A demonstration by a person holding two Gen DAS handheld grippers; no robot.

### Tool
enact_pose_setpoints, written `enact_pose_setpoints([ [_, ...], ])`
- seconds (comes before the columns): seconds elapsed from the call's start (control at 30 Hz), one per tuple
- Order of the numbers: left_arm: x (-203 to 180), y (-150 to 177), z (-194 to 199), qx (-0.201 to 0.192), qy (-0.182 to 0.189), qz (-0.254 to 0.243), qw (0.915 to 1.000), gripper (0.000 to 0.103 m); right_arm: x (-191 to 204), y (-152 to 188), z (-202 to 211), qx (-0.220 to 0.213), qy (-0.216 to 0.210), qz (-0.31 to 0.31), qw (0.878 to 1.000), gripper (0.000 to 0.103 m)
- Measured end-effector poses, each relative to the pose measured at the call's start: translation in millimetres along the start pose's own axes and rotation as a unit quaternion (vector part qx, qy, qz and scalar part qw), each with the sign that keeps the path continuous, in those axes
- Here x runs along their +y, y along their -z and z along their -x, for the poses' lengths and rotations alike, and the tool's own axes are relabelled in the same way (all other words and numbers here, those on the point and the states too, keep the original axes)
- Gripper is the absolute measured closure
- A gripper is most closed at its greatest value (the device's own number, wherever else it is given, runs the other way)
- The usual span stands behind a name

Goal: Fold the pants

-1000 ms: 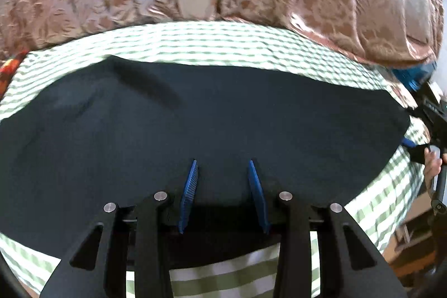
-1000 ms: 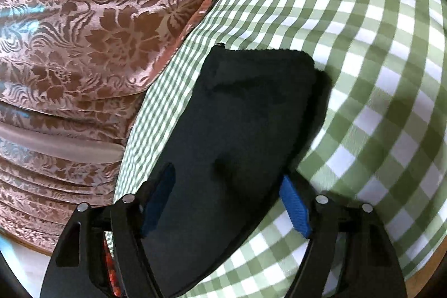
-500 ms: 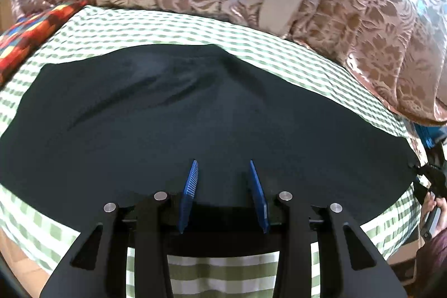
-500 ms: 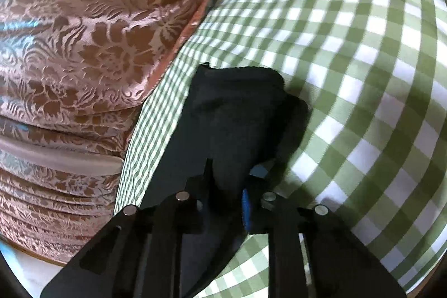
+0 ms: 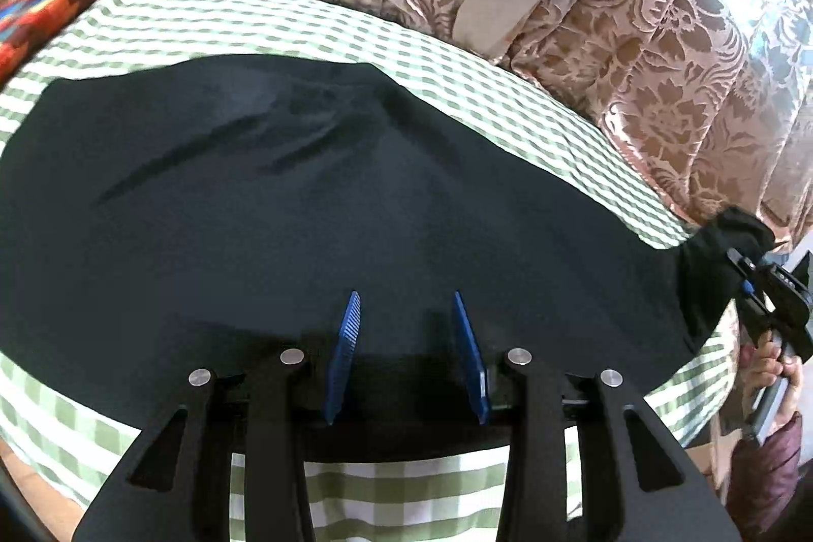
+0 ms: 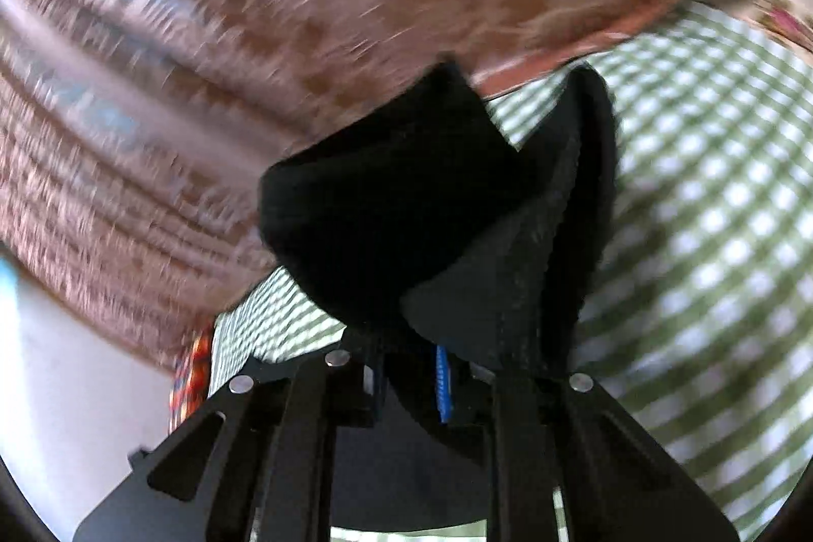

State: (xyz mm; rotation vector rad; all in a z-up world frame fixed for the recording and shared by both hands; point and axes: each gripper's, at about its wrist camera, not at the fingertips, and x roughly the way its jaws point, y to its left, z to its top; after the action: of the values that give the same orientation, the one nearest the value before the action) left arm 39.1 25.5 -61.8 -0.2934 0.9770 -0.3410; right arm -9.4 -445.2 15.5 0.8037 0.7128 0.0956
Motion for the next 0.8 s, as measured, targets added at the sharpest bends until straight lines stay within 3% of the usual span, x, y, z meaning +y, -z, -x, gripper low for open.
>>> enact_pose_setpoints([
  [0.17, 6.2, -5.1, 3.0, 0.006, 0.037, 0.023, 0.9990, 0.066, 68.8, 29.5, -46.4, 0.065, -0.041, 0.075, 0.994, 0.089],
  [0.27, 11.1, -8.8, 6.4, 0.006, 0.059, 0.039, 0.9975, 0.066, 109.3, 56.4, -78.4, 0.103, -0.041, 0.122, 0.986, 0.090],
  [0.37, 16.4, -12.6, 10.0, 0.009, 0.088, 0.057, 0.9945, 0.066, 143.3, 88.4, -108.0, 0.148, -0.052, 0.172, 0.973, 0.090],
  [0.5, 20.0, -18.5, 12.2, 0.013, 0.110, 0.067, 0.9916, 0.066, 169.0, 133.6, -138.6, 0.198, -0.032, 0.243, 0.949, 0.090],
  [0.53, 20.5, -20.0, 12.4, 0.015, 0.116, 0.069, 0.9907, 0.062, 172.8, 144.9, -143.5, 0.206, -0.023, 0.263, 0.942, 0.090],
  [0.57, 21.2, -21.0, 12.4, 0.016, 0.125, 0.073, 0.9893, 0.051, 173.4, 154.1, -145.8, 0.211, -0.016, 0.277, 0.937, 0.089],
  [0.6, 22.2, -21.8, 12.2, 0.017, 0.136, 0.079, 0.9875, 0.048, 174.0, 159.9, -147.4, 0.213, -0.008, 0.289, 0.933, 0.089],
  [0.7, 24.3, -26.4, 7.1, 0.029, 0.158, 0.096, 0.9822, 0.048, 177.4, 173.9, -149.2, 0.205, 0.012, 0.328, 0.922, 0.089],
  [0.8, 23.4, -31.0, -0.5, 0.044, 0.176, 0.107, 0.9776, 0.045, 180.6, 187.7, -140.1, 0.189, 0.028, 0.384, 0.903, 0.089],
])
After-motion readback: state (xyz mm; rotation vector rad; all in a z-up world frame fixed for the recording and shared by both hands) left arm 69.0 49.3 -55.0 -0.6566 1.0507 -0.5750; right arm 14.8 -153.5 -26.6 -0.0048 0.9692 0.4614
